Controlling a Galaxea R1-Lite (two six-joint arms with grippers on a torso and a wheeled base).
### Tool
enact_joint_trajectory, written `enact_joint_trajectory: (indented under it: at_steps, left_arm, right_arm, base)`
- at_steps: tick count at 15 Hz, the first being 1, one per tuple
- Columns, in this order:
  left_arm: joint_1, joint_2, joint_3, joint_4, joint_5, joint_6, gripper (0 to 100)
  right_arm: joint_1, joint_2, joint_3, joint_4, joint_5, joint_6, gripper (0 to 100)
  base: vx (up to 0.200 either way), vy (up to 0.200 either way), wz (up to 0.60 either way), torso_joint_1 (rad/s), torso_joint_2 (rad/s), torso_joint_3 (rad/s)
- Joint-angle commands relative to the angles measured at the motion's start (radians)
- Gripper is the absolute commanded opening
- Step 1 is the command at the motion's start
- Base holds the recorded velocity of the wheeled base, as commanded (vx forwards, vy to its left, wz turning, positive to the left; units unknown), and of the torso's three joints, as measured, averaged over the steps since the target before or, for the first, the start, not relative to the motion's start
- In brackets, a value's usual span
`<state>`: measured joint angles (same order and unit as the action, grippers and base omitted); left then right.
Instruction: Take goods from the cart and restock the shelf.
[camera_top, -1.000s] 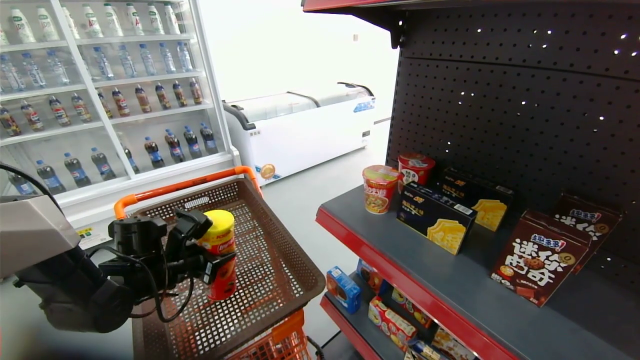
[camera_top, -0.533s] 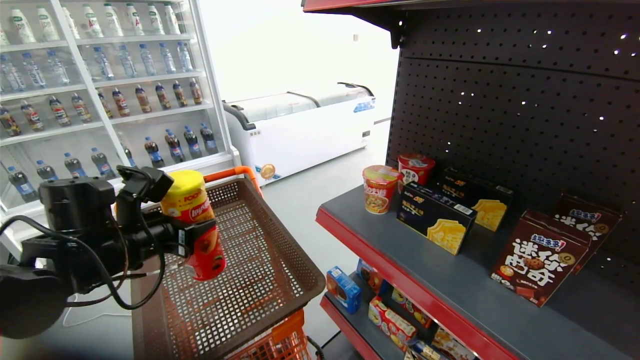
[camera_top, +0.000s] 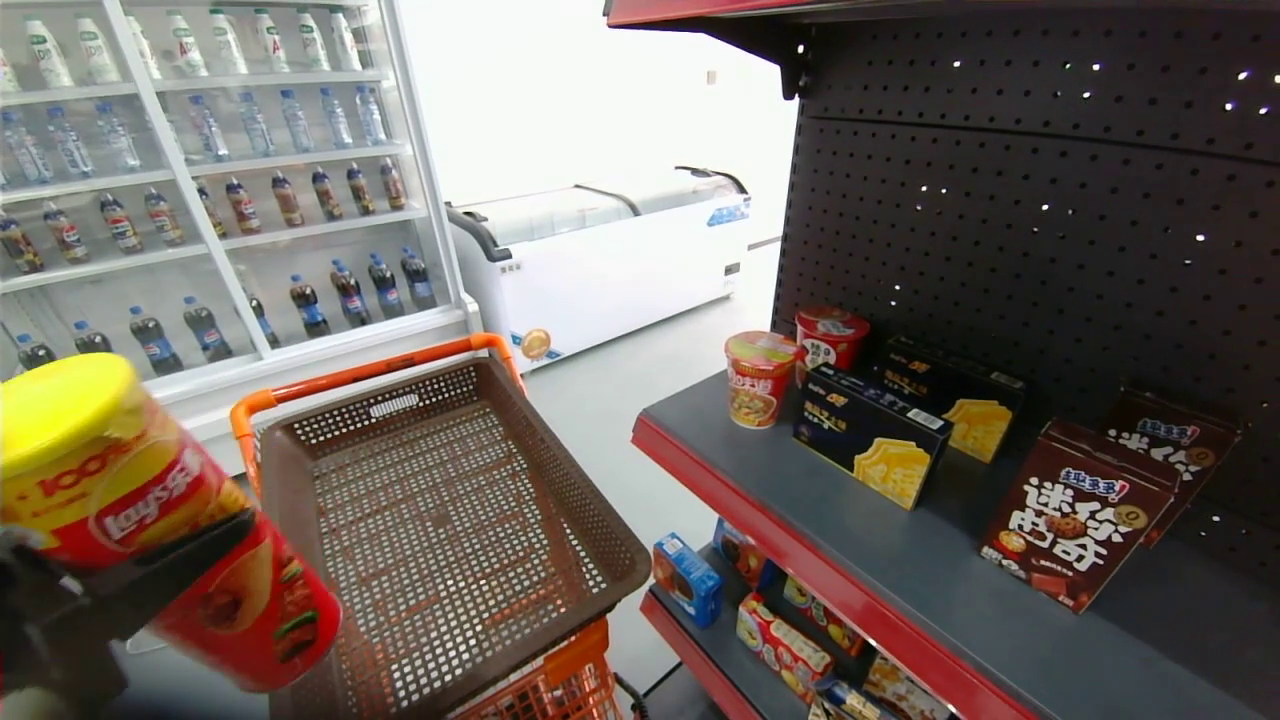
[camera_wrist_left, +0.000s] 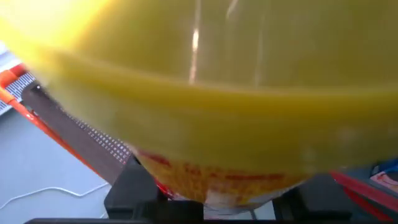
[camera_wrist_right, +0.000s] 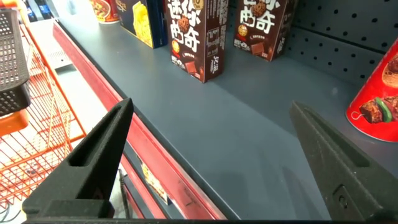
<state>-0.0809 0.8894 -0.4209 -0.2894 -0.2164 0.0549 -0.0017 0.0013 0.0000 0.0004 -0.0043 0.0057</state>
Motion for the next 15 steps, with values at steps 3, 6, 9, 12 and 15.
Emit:
enact_joint_trajectory:
  at_steps: [3, 6, 9, 12, 15]
  left_arm:
    - [-0.020, -0.449, 0.172, 0.059, -0.001, -0.013, 0]
    - [-0.008, -0.526, 0.180, 0.128, 0.008, -0.009, 0]
    - [0.012, -0.678, 0.185, 0.280, 0.025, -0.007, 0]
    - [0.013, -0.718, 0.183, 0.322, 0.040, -0.007, 0]
    - [0.012, -0.718, 0.177, 0.320, 0.040, -0.009, 0]
  right_arm:
    - [0.000, 0.000, 0.000, 0.001, 0.000, 0.000, 100]
    - [0.000, 0.000, 0.000, 0.001, 0.001, 0.000, 100]
    - [0.000, 0.000, 0.000, 0.001, 0.004, -0.001, 100]
    - [0.000, 0.000, 0.000, 0.001, 0.004, -0.001, 100]
    - [0.000, 0.000, 0.000, 0.001, 0.004, -0.001, 100]
  base:
    - [0.000, 0.000, 0.00, 0.000, 0.00, 0.000]
    - [0.000, 0.000, 0.00, 0.000, 0.00, 0.000]
    - [0.000, 0.000, -0.40, 0.003, 0.00, 0.002]
    - [0.000, 0.000, -0.60, 0.006, 0.00, 0.001]
    - [0.000, 0.000, -0.60, 0.007, 0.00, 0.004]
